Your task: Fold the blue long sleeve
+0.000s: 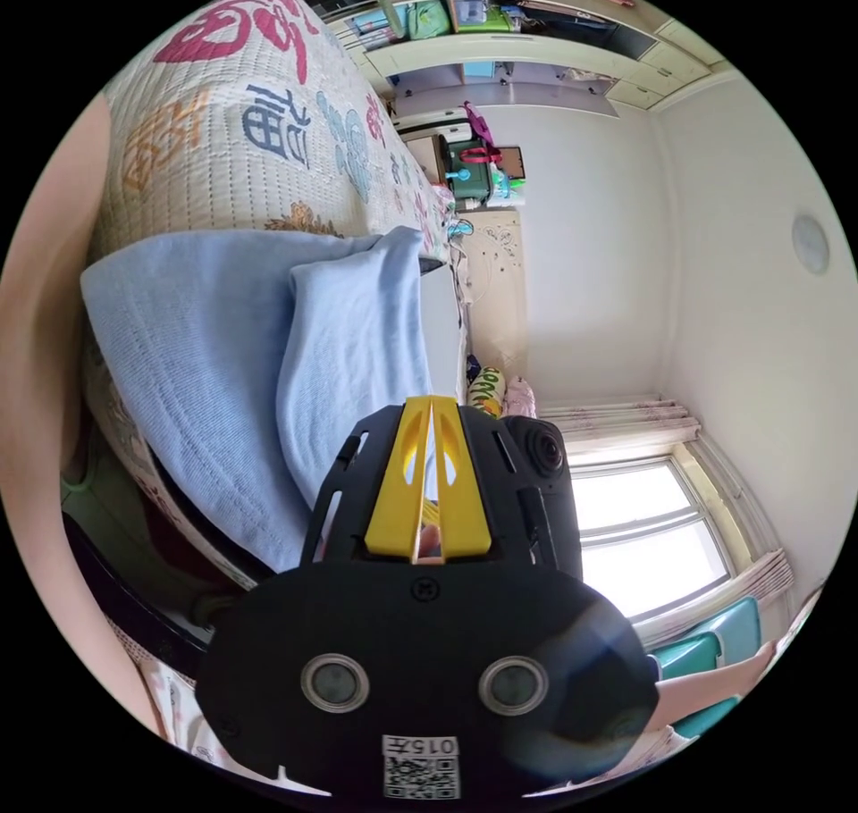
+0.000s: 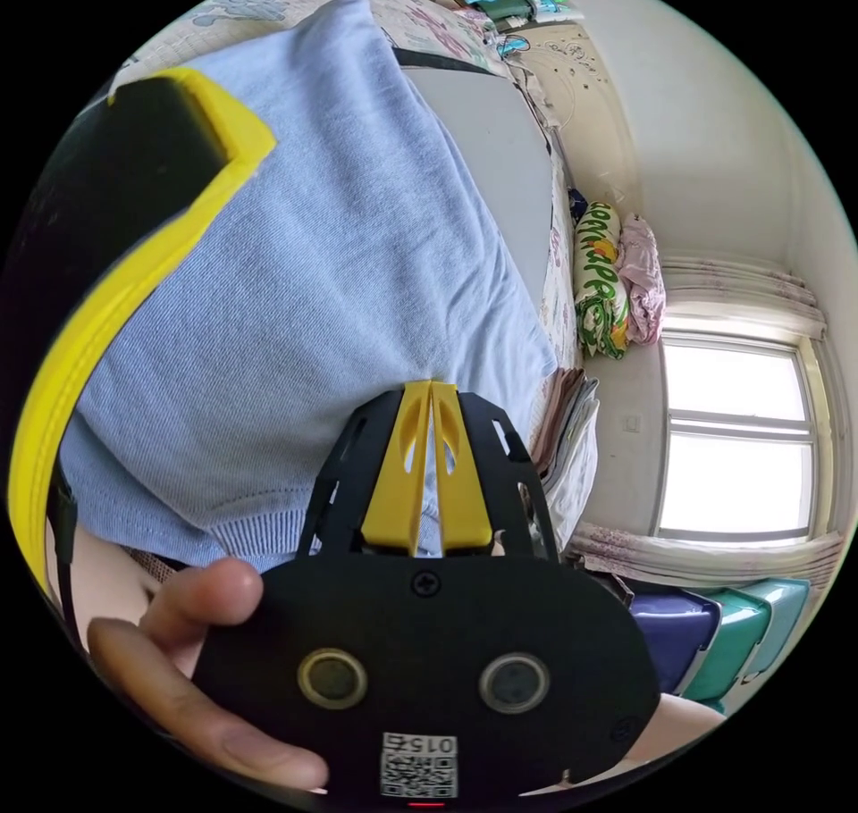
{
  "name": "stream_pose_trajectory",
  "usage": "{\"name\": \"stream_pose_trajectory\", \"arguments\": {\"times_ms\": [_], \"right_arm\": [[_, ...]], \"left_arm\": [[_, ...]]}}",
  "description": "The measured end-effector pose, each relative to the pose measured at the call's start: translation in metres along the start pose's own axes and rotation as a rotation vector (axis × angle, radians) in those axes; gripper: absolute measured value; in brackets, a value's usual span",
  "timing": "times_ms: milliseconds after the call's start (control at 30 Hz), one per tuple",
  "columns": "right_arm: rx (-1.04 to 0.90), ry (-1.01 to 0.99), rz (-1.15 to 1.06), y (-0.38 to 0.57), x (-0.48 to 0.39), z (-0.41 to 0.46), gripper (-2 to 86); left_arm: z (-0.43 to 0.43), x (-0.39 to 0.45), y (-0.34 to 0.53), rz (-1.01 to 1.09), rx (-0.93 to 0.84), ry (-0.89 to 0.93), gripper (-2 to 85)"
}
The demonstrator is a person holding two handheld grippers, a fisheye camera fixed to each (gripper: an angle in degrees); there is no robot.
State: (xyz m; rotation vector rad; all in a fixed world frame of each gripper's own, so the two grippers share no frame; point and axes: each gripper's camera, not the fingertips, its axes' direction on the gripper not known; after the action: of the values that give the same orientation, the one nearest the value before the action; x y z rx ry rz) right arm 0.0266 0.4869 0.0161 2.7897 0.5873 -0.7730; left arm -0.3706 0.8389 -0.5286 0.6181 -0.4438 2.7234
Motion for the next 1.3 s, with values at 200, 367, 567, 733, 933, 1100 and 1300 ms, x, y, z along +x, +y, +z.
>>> {"name": "stream_pose_trajectory", "arguments": {"times_ms": [200,367,567,733,933,1100,1300], "right_arm": [[0.019,-0.018,0.018,-0.012,0.004,-0.045,-0.5],[0.021,-0.057,0.021,-0.023,0.012,-0.085,-0.5],[0.056,-0.211,0.052,-0.03,0.041,-0.139,-0.5],[0.082,-0.279,0.07,-0.034,0.058,-0.185,-0.5],[0.134,-0.367,0.137,-0.033,0.08,-0.244,-0.7],[0.292,-0.675,0.338,-0.004,0.145,-0.295,-1.0],[0.823,-0.871,0.383,0.116,0.266,-0.33,-0.3]], "left_arm": [[0.002,-0.003,-0.018,0.012,0.007,0.018,-0.9],[0.011,0.001,-0.031,0.006,0.015,0.039,-0.9],[0.035,0.037,-0.035,0.102,0.037,0.103,-0.9],[0.056,0.068,-0.035,0.195,0.056,0.044,-0.9],[0.091,0.109,-0.027,0.332,0.068,-0.01,-0.9],[0.123,0.161,-0.029,0.518,0.077,0.003,-0.8],[0.105,0.219,-0.085,0.989,-0.048,0.001,0.6]]}}
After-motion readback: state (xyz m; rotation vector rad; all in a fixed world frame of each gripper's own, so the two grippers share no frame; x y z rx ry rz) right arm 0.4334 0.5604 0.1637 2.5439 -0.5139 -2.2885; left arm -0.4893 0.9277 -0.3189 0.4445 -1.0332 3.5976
